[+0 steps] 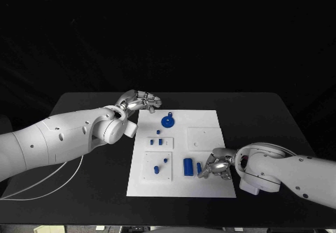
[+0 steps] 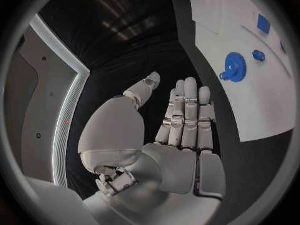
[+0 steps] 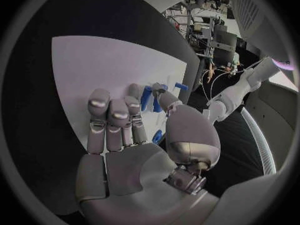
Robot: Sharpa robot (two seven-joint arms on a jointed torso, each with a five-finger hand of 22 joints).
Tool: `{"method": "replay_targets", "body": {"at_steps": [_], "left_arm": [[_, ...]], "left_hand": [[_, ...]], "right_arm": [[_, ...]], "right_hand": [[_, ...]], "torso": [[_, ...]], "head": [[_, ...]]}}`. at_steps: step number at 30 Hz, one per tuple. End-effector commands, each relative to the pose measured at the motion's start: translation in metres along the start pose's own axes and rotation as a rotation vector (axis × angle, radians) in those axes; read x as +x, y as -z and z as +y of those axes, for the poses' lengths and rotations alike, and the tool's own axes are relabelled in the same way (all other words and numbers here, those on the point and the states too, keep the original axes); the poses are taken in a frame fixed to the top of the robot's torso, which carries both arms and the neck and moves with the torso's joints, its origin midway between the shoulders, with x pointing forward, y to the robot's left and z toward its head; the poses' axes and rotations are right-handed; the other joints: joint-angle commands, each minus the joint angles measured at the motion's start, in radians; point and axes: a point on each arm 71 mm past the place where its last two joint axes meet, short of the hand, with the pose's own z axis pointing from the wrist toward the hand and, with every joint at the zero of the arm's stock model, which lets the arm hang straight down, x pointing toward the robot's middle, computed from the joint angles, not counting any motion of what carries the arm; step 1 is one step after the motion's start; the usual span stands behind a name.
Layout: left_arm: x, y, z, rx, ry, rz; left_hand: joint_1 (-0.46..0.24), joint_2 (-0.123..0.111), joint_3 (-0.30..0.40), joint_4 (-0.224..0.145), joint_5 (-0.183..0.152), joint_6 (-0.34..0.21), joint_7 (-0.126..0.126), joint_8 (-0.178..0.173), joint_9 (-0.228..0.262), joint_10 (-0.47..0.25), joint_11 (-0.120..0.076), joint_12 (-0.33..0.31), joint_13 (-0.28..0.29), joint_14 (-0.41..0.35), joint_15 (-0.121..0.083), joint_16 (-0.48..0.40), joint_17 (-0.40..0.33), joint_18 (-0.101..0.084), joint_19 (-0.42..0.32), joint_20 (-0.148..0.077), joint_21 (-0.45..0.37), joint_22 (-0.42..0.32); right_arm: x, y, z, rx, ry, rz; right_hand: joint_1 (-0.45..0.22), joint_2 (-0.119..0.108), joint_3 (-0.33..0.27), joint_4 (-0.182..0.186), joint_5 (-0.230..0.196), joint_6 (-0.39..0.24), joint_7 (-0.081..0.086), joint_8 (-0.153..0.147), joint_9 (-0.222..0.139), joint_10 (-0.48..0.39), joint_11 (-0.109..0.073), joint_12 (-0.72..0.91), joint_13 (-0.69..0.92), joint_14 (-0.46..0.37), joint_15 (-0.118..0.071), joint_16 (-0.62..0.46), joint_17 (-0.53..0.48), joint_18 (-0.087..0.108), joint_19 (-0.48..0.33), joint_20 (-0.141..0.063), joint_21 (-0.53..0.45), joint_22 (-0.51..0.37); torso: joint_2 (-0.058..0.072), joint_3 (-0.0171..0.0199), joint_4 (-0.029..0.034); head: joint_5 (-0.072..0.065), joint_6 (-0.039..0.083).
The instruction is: Assemble the parts on the task board
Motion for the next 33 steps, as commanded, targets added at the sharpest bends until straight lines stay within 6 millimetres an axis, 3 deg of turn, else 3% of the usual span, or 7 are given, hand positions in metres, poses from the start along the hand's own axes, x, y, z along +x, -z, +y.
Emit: {"method": "replay_targets", "body": {"at_steps": [1, 3, 11, 20, 30, 33], "left_arm": [[0.0019, -0.0003, -0.0014, 0.007, 0.004, 0.013], [0.0018, -0.0002, -0.0014, 0.007, 0.004, 0.013], [0.0020, -0.0003, -0.0014, 0.007, 0.004, 0.013], [0.0019, -0.0003, -0.0013, 0.006, 0.004, 0.014], [0.0016, -0.0003, -0.0012, 0.006, 0.004, 0.013], [0.0014, -0.0004, -0.0012, 0.007, 0.004, 0.013]], "left_hand": [[-0.001, 0.010, -0.004, -0.002, -0.002, -0.006, -0.002, 0.004, 0.001, -0.005, -0.001, -0.003, 0.001, -0.002, 0.003, -0.005, 0.001, 0.008, 0.005, -0.002, -0.005, 0.002], [0.000, 0.010, -0.004, -0.003, -0.002, -0.006, -0.002, 0.004, 0.001, -0.005, -0.002, -0.003, 0.001, -0.002, 0.003, -0.005, 0.001, 0.009, 0.005, -0.002, -0.005, 0.002], [0.000, 0.010, -0.004, -0.003, -0.002, -0.006, -0.002, 0.004, 0.001, -0.005, -0.002, -0.003, 0.001, -0.002, 0.003, -0.005, 0.001, 0.009, 0.005, -0.002, -0.005, 0.002], [0.003, 0.012, -0.004, -0.004, -0.002, -0.006, -0.003, 0.005, 0.001, -0.004, -0.002, -0.003, 0.001, -0.002, 0.003, -0.006, 0.002, 0.009, 0.006, -0.002, -0.005, 0.002], [0.003, 0.013, -0.004, -0.004, -0.002, -0.006, -0.003, 0.005, 0.001, -0.004, -0.002, -0.003, 0.001, -0.002, 0.003, -0.006, 0.002, 0.009, 0.006, -0.002, -0.006, 0.003], [0.003, 0.013, -0.004, -0.004, -0.002, -0.006, -0.002, 0.005, 0.001, -0.004, -0.002, -0.003, 0.001, -0.002, 0.003, -0.006, 0.003, 0.009, 0.006, -0.002, -0.006, 0.003]], "right_arm": [[0.0009, -0.0016, -0.0016, 0.009, 0.020, 0.000], [0.0013, -0.0021, -0.0006, 0.008, 0.025, 0.000], [0.0012, -0.0031, -0.0005, 0.013, 0.032, 0.001], [0.0002, -0.0036, -0.0018, 0.011, 0.028, -0.001], [-0.0012, -0.0033, -0.0052, 0.013, 0.012, -0.001], [-0.0034, -0.0019, -0.0096, 0.000, -0.021, -0.003]], "right_hand": [[-0.003, 0.020, 0.010, 0.010, -0.001, 0.000, -0.004, -0.003, -0.004, 0.002, -0.005, -0.006, 0.001, 0.000, -0.008, -0.004, 0.001, 0.031, -0.006, -0.002, -0.007, 0.010], [-0.004, 0.043, 0.027, 0.023, -0.001, 0.001, -0.004, -0.004, -0.005, 0.001, -0.005, -0.007, 0.001, -0.001, -0.009, -0.004, 0.001, 0.031, -0.006, -0.001, -0.008, 0.010], [-0.003, 0.043, 0.032, 0.023, -0.001, 0.001, -0.004, -0.004, -0.005, 0.001, -0.005, -0.007, 0.001, -0.001, -0.009, -0.004, 0.001, 0.031, -0.006, -0.001, -0.008, 0.010], [0.009, 0.033, 0.075, 0.024, -0.001, 0.006, -0.004, -0.004, -0.007, 0.004, -0.005, -0.005, 0.002, 0.000, -0.008, -0.004, 0.001, 0.031, -0.005, 0.001, -0.005, 0.012], [-0.005, 0.004, 0.082, 0.031, -0.001, 0.009, -0.005, -0.004, -0.008, 0.006, -0.005, -0.005, 0.002, 0.001, -0.008, -0.003, 0.002, 0.031, -0.003, 0.003, -0.003, 0.013], [-0.011, -0.030, 0.085, 0.034, -0.001, 0.008, -0.005, -0.005, -0.009, 0.006, -0.005, -0.005, 0.003, 0.001, -0.009, -0.003, 0.001, 0.031, -0.002, 0.002, -0.003, 0.012]], "torso": [[0.000, 0.0001, 0.0000], [0.000, 0.0000, -0.0006], [0.000, 0.0003, -0.0007], [0.000, 0.0006, -0.0005], [0.000, -0.0003, -0.0007], [-0.001, -0.0005, -0.0005]], "head": [[0.002, -0.001], [0.002, -0.001], [0.003, -0.002], [0.003, -0.002], [0.003, -0.003], [0.003, -0.002]]}}
